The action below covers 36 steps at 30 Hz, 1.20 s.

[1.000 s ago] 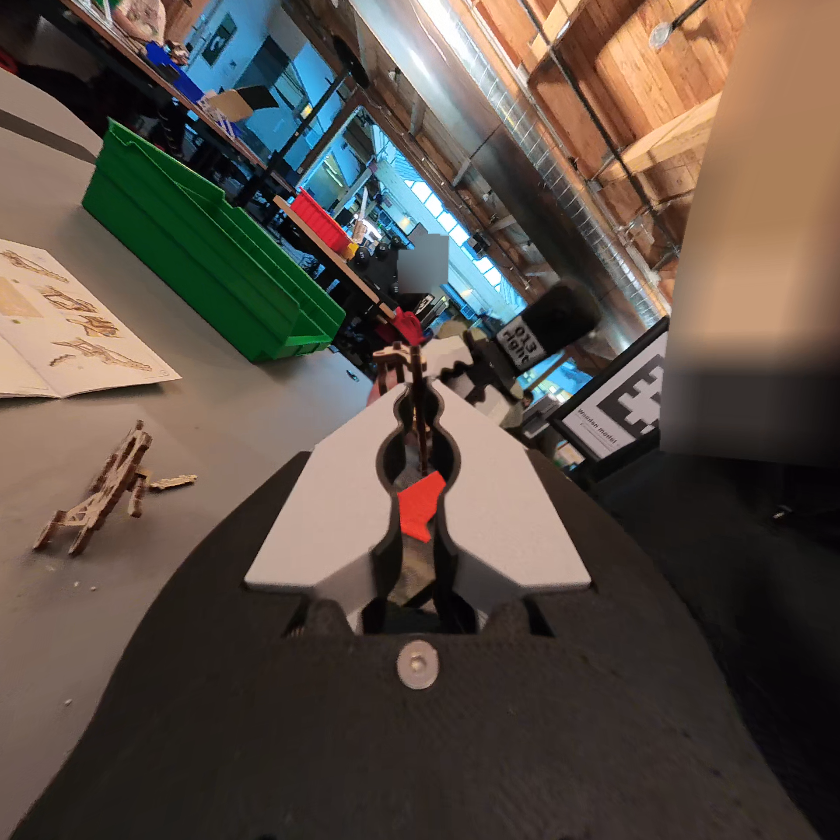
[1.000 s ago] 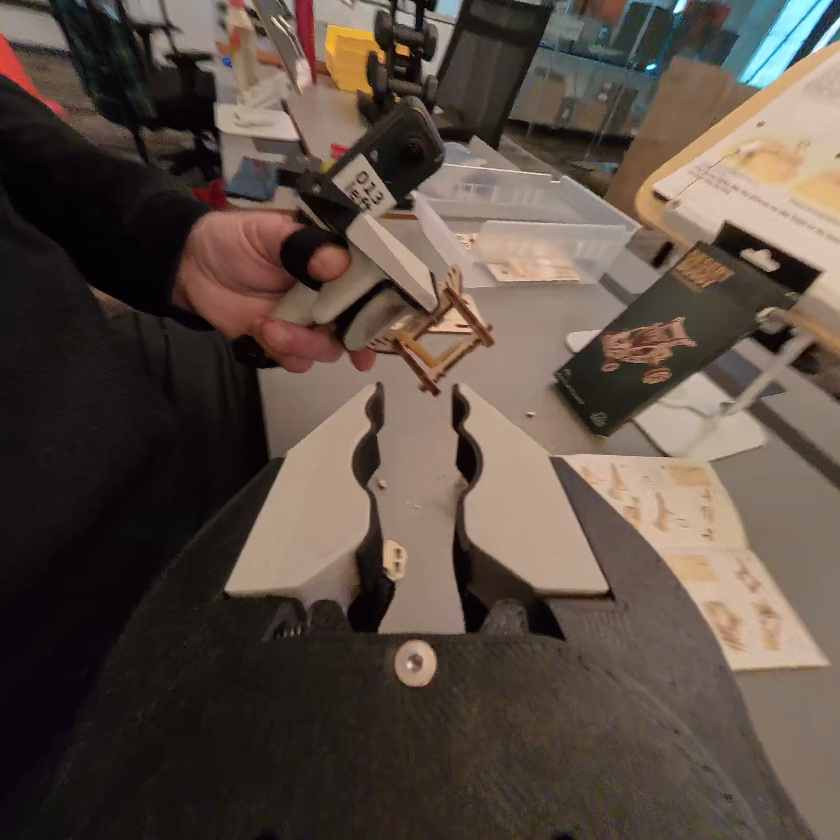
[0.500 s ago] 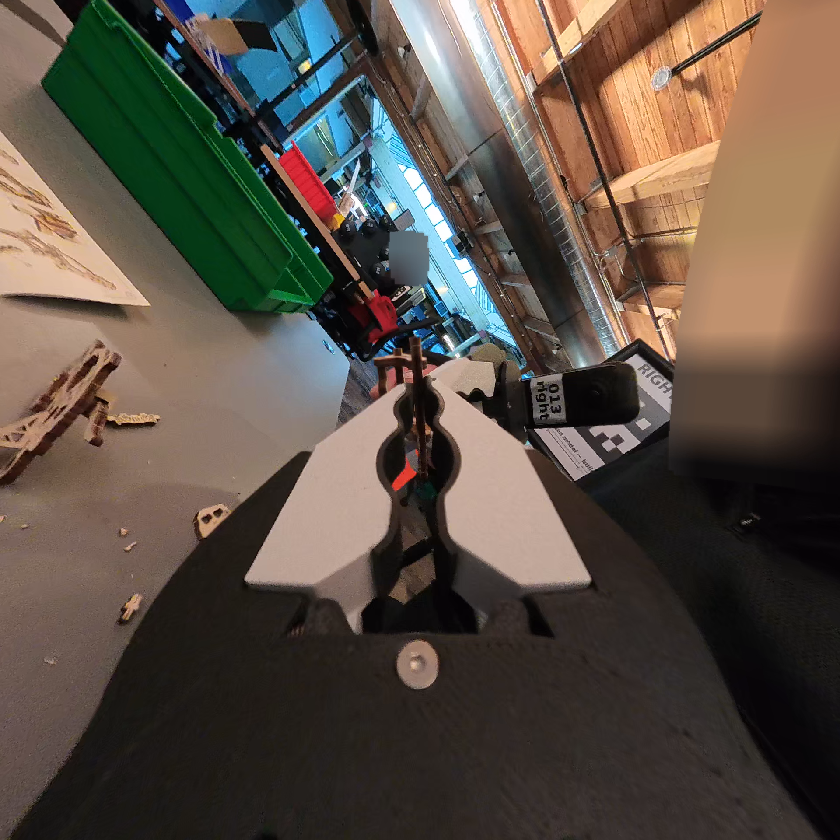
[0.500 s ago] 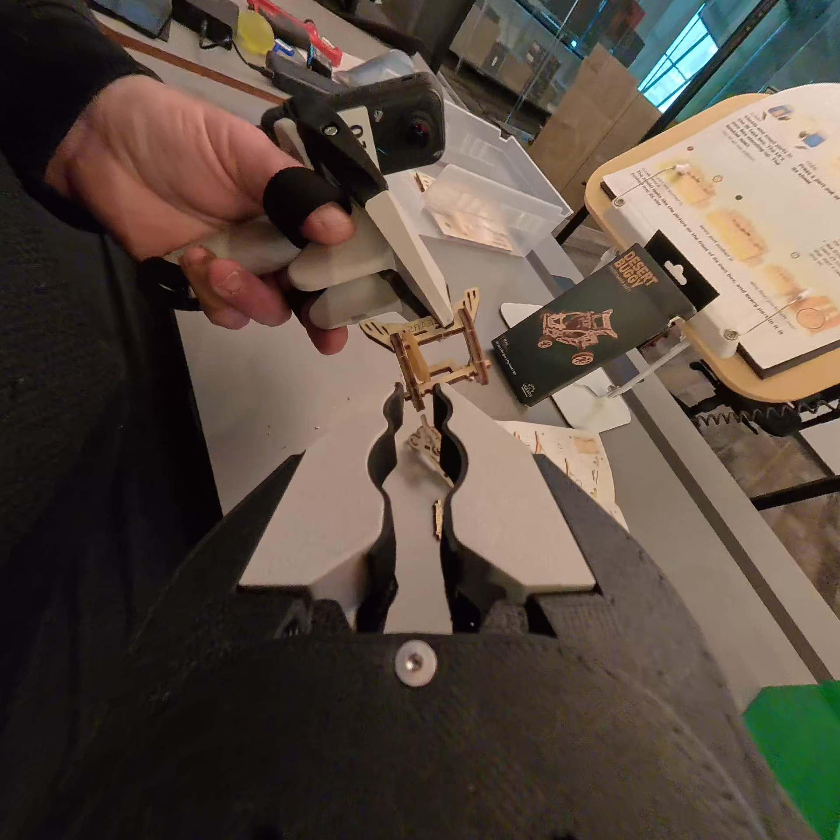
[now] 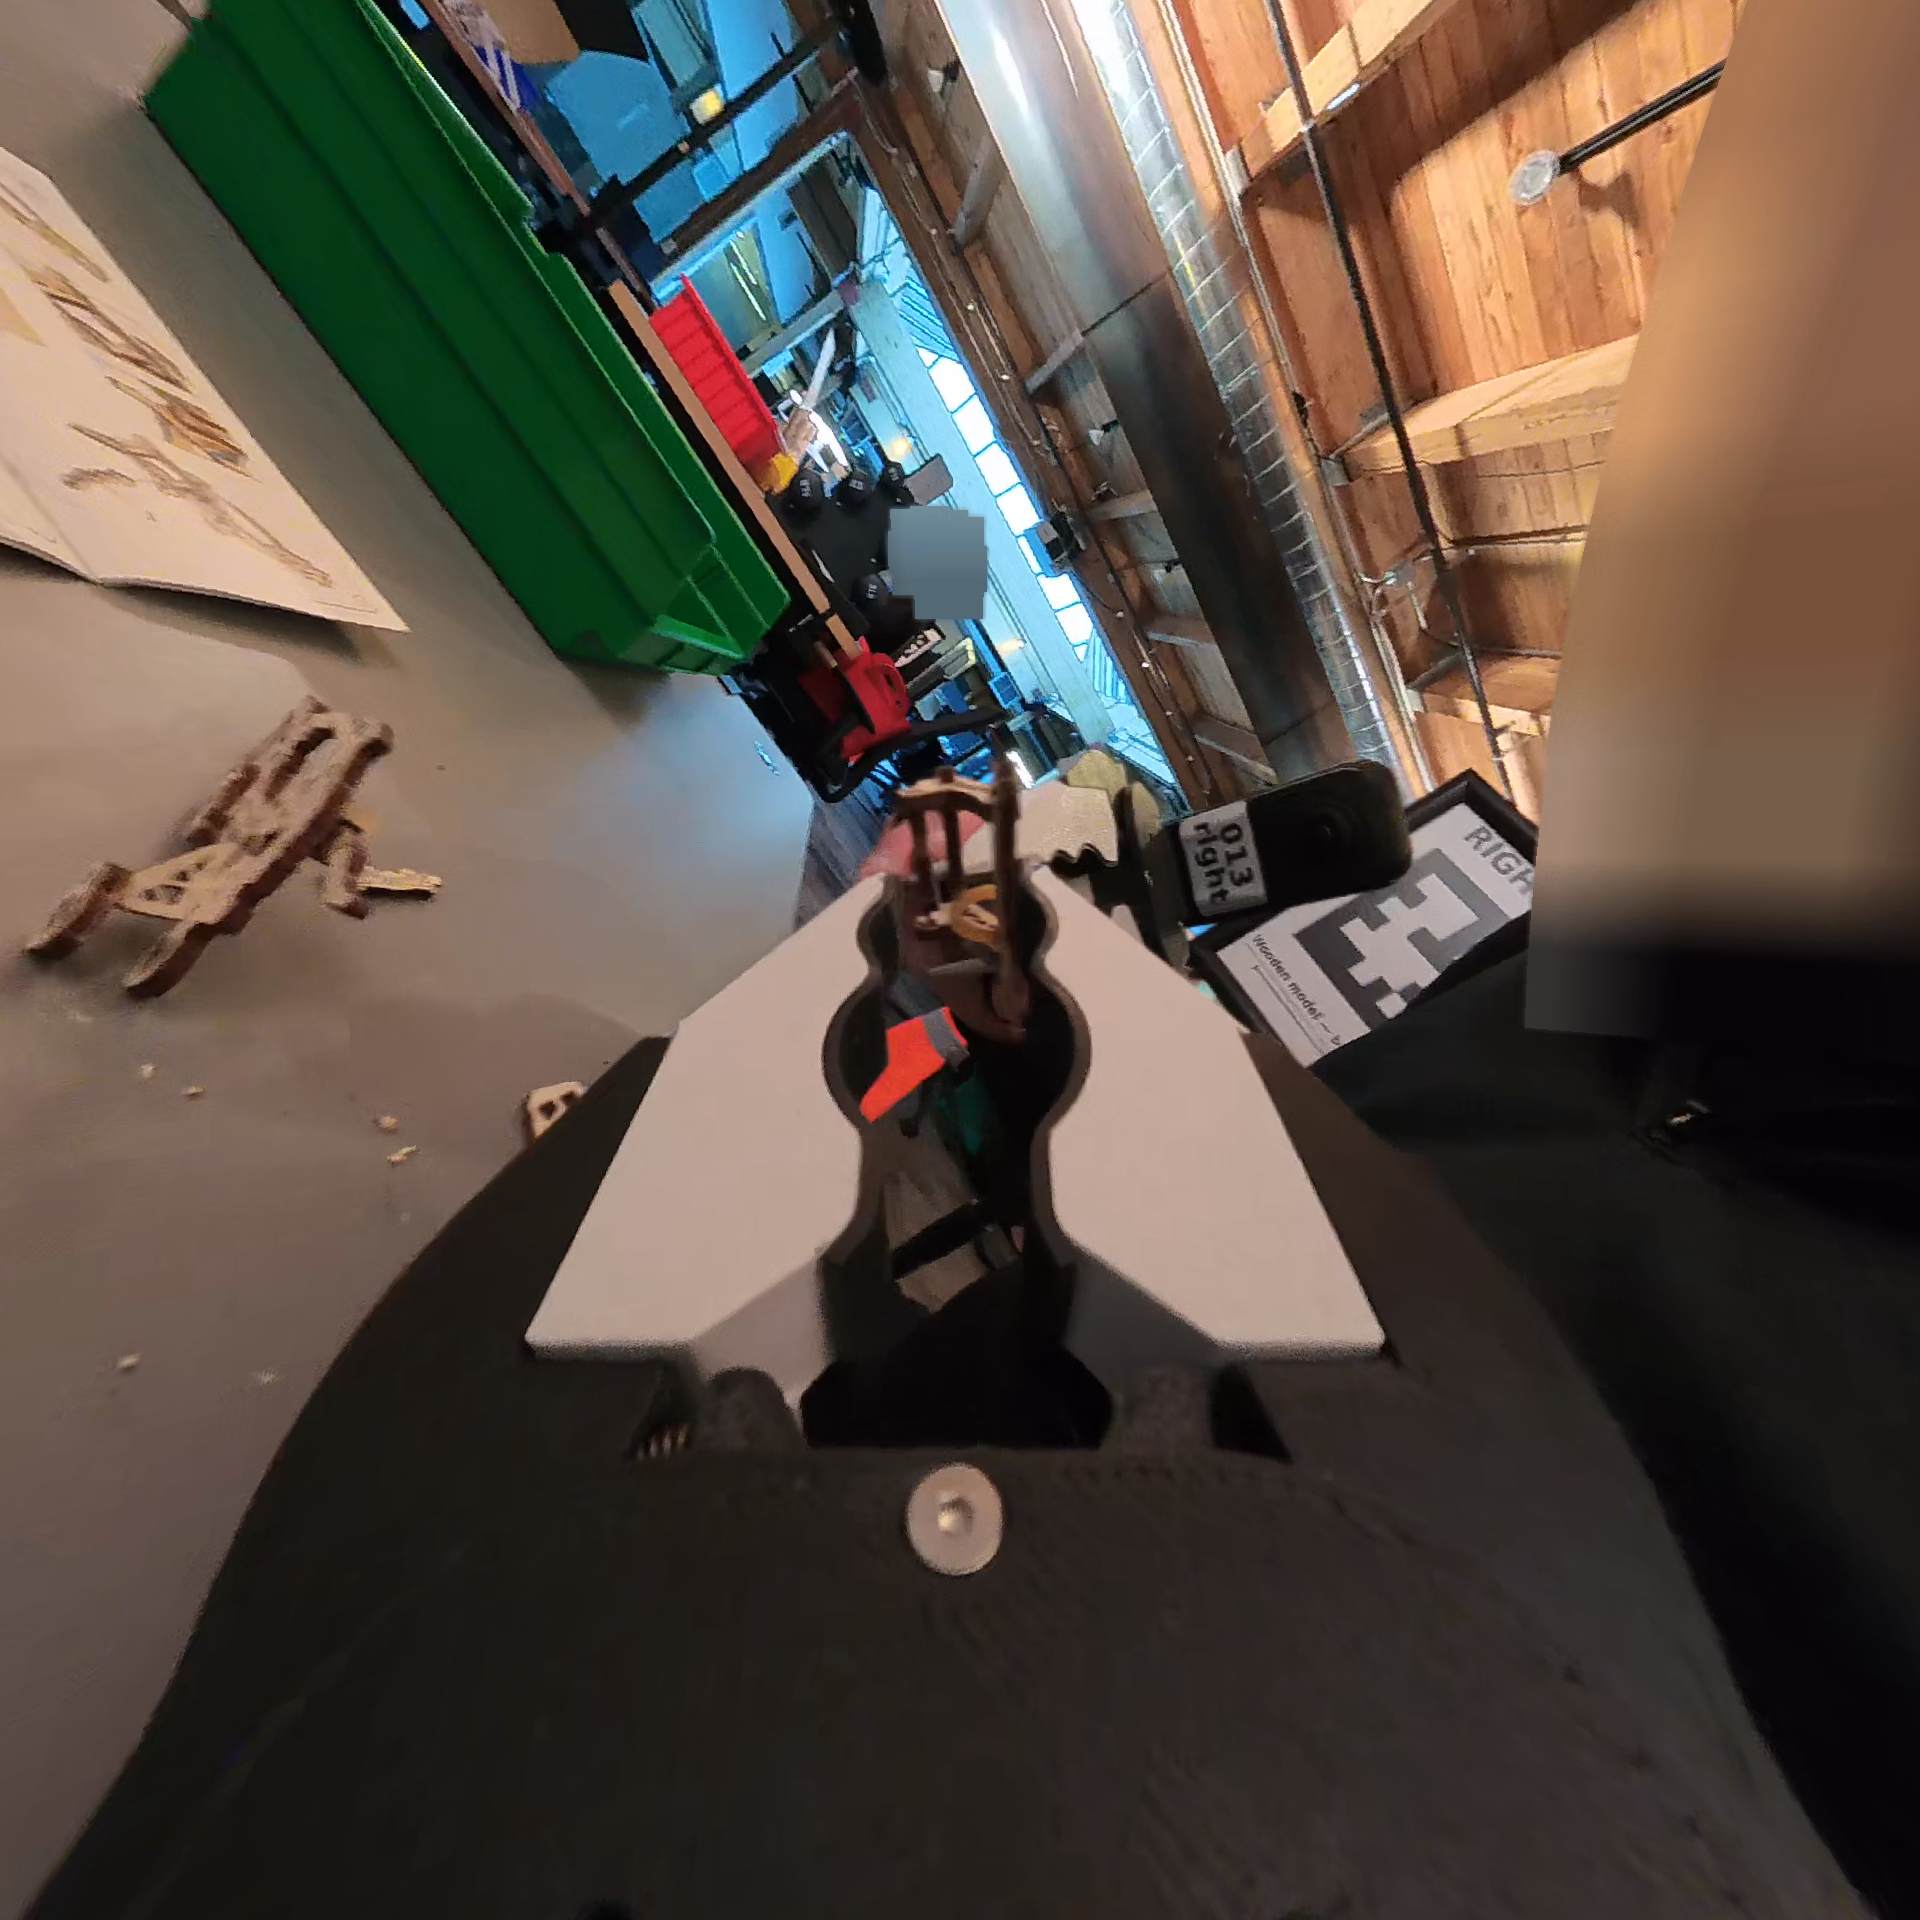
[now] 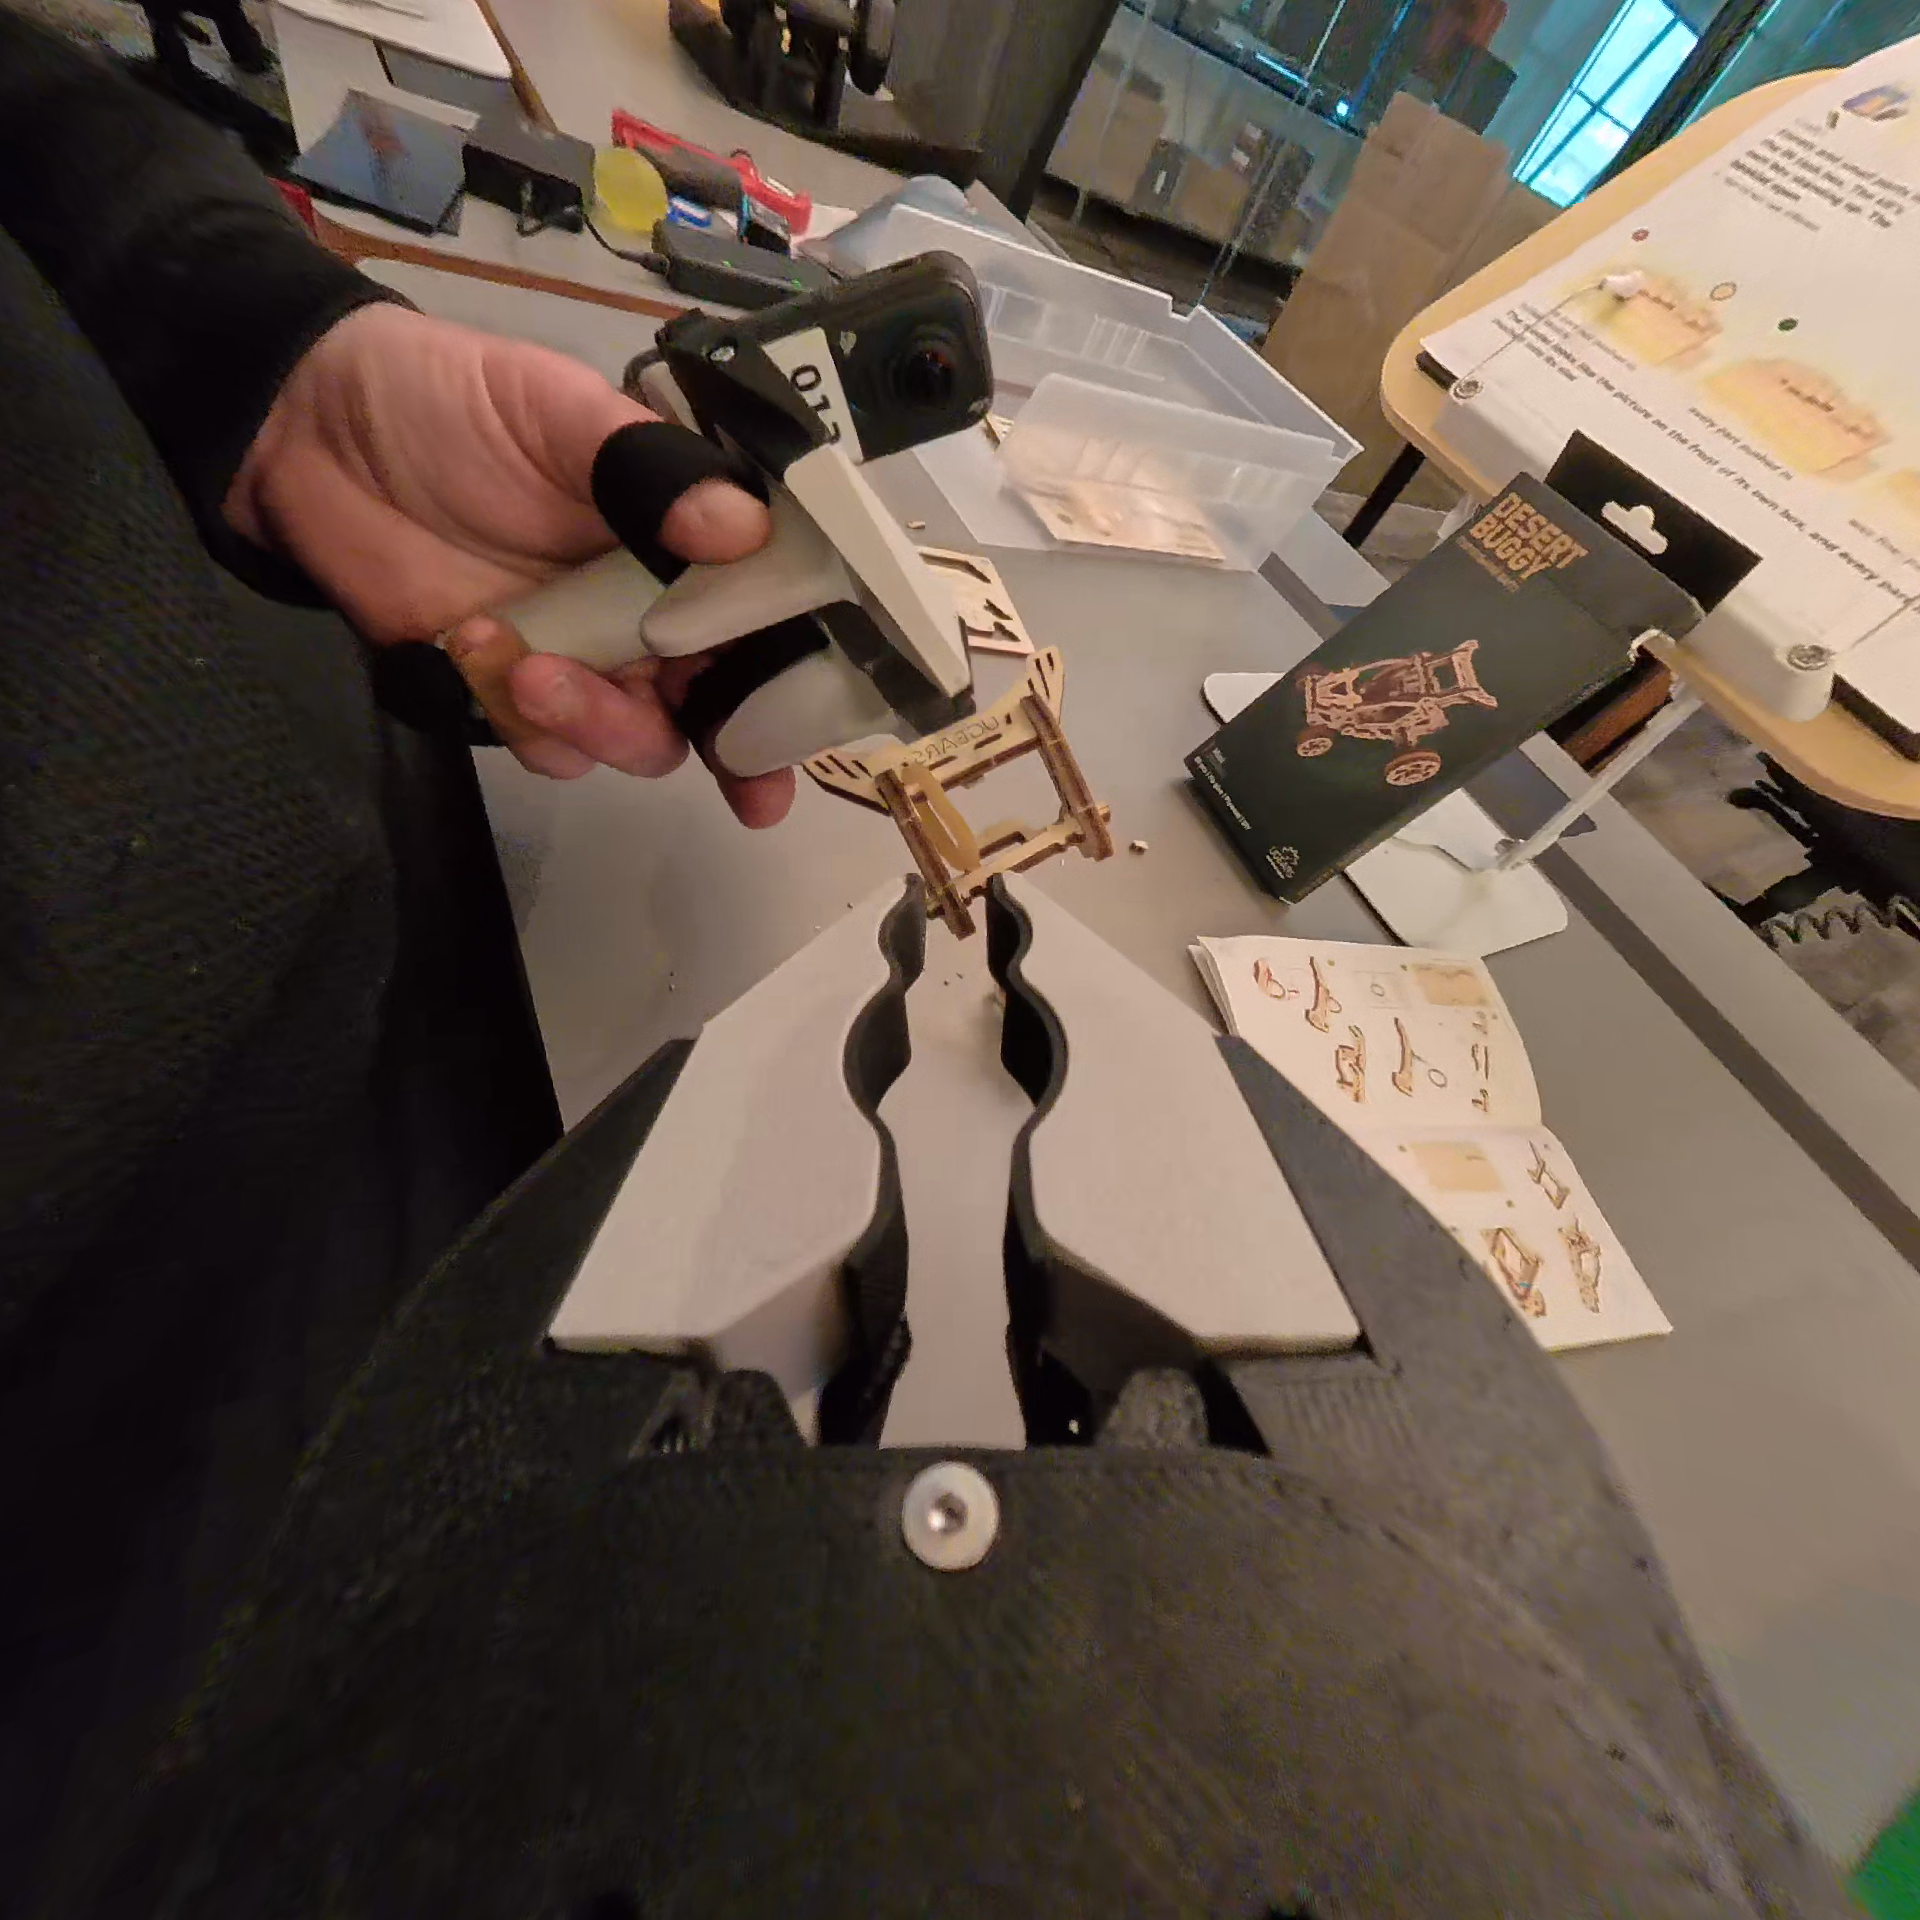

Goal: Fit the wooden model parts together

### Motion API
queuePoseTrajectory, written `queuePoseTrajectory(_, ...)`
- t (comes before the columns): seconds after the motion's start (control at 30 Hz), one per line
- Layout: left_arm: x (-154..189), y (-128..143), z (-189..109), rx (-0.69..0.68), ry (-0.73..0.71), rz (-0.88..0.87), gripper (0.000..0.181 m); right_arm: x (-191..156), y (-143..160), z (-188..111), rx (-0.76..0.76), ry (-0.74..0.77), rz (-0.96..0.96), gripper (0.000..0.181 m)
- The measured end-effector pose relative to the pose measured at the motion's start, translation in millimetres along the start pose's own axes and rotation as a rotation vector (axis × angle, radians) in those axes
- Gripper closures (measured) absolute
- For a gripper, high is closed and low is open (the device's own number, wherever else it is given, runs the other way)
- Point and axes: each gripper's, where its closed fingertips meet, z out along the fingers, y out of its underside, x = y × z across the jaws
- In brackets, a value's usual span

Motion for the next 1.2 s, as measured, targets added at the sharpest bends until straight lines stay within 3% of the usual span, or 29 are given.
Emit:
queuePoseTrajectory(0.33,-39,-25,-30,-0.065,-0.32,0.366,0.154,7,9,-10,-0.001,0.003,0.046,0.173)
queuePoseTrajectory(0.57,-91,-14,-30,-0.367,-0.623,0.717,0.129,10,9,-22,0.008,-0.003,0.101,0.173)
queuePoseTrajectory(0.77,-120,12,-29,-0.527,-0.692,0.78,0.126,10,18,-24,-0.007,-0.035,0.119,0.173)
queuePoseTrajectory(0.93,-130,-5,-35,-0.571,-0.726,0.866,0.132,15,43,-24,-0.046,-0.041,0.158,0.173)
queuePoseTrajectory(1.03,-123,-22,-40,-0.547,-0.683,0.9,0.15,22,54,-27,-0.01,-0.056,0.234,0.174)
queuePoseTrajectory(1.2,-131,-25,-33,-0.644,-0.617,0.933,0.156,33,67,-23,0.015,-0.072,0.291,0.174)
